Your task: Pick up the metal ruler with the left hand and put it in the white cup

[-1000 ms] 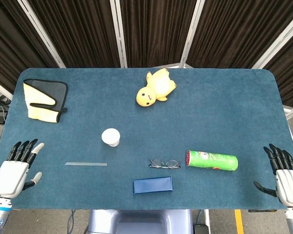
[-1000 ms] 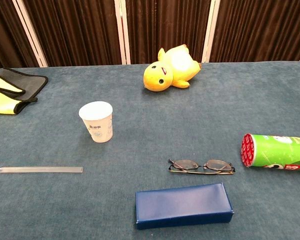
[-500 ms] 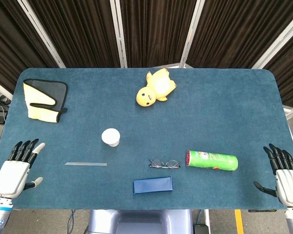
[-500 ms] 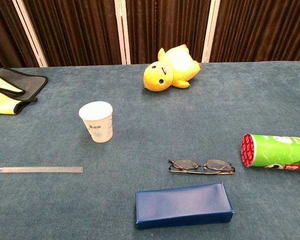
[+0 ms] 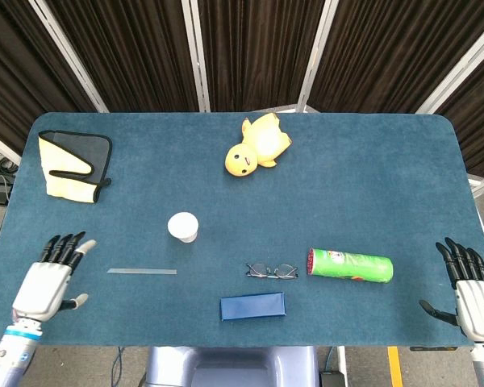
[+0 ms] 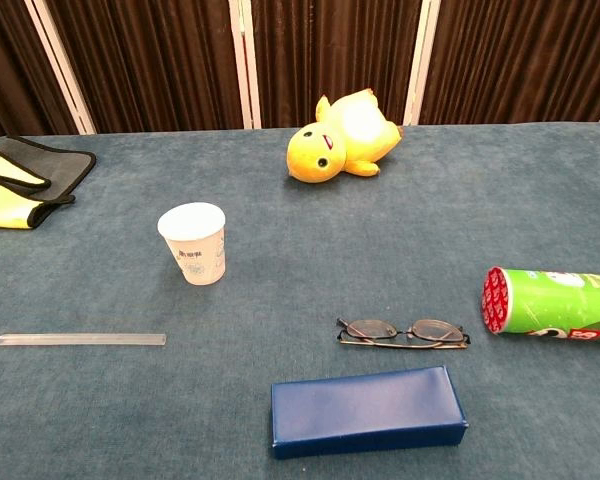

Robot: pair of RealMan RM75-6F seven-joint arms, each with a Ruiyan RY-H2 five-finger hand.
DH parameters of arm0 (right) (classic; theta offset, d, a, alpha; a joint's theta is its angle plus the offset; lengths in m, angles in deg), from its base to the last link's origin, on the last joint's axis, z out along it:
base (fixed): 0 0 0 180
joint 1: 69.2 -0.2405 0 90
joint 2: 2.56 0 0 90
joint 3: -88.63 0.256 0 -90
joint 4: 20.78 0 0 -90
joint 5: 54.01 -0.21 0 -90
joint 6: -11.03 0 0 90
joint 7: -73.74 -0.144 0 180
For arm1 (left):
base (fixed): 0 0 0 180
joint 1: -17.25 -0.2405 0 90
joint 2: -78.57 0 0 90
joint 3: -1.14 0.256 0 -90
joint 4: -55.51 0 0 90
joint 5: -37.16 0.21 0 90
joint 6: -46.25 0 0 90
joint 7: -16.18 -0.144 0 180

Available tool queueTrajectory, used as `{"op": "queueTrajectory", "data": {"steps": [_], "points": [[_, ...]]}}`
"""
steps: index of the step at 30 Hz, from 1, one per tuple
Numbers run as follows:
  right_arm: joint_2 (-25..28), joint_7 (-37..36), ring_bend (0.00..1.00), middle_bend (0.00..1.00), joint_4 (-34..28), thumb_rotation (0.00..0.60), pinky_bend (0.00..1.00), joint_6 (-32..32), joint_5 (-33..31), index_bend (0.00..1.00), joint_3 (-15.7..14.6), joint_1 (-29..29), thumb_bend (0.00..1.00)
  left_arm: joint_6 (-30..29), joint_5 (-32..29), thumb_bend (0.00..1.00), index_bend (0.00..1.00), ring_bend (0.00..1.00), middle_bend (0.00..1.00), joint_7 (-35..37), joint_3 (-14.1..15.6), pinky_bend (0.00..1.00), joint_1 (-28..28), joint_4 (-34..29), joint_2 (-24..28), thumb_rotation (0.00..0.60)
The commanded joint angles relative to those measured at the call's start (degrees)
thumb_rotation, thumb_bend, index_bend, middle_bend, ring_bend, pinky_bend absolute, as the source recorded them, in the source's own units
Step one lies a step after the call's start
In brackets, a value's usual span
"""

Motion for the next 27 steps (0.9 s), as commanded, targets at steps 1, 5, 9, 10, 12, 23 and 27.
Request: {"op": "queueTrajectory", "data": {"steps": [1, 5, 9, 10, 12, 23, 27], "points": [[0.0, 0.0, 0.00, 0.00, 0.0, 0.600, 0.00, 0.0, 0.0, 0.00, 0.0, 0.0, 0.08, 3.2, -3.3, 0.07, 0.30, 0.00, 0.00, -4.1, -0.9, 0.00, 1.8, -0.4, -3.4, 0.600], [0.0, -0.1, 0.00, 0.00, 0.0, 0.600, 0.00, 0.0, -0.1, 0.00, 0.0, 0.0, 0.08, 5.5, -7.2, 0.20, 0.41, 0.00, 0.00, -8.0, -2.3, 0.00, 3.6, 0.6, -8.1, 0.600], [0.1, -0.3, 0.00, 0.00, 0.0, 0.600, 0.00, 0.1, -0.1, 0.00, 0.0, 0.0, 0.07, 6.7, -11.1, 0.22, 0.49, 0.00, 0.00, -11.9, -3.7, 0.00, 5.2, 2.0, -12.2, 0.600], [0.1, -0.4, 0.00, 0.00, 0.0, 0.600, 0.00, 0.1, -0.1, 0.00, 0.0, 0.0, 0.07, 7.0, -12.5, 0.22, 0.49, 0.00, 0.00, -13.2, -4.2, 0.00, 5.7, 2.6, -13.5, 0.600], [0.1, -0.5, 0.00, 0.00, 0.0, 0.600, 0.00, 0.2, -0.1, 0.00, 0.0, 0.0, 0.08, 7.6, -14.8, 0.24, 0.49, 0.00, 0.00, -15.2, -4.9, 0.00, 6.7, 3.6, -15.7, 0.600], [0.3, -1.0, 0.00, 0.00, 0.1, 0.600, 0.00, 0.3, 0.1, 0.00, -0.1, -0.1, 0.08, 8.8, -24.0, 0.36, 0.49, 0.00, 0.00, -22.1, -7.4, 0.00, 10.7, 8.0, -23.7, 0.600], [0.3, -1.2, 0.00, 0.00, 0.2, 0.600, 0.00, 0.3, 0.1, 0.00, -0.1, -0.1, 0.07, 8.7, -26.1, 0.38, 0.49, 0.00, 0.00, -24.0, -7.7, 0.00, 12.1, 8.9, -25.5, 0.600]]}}
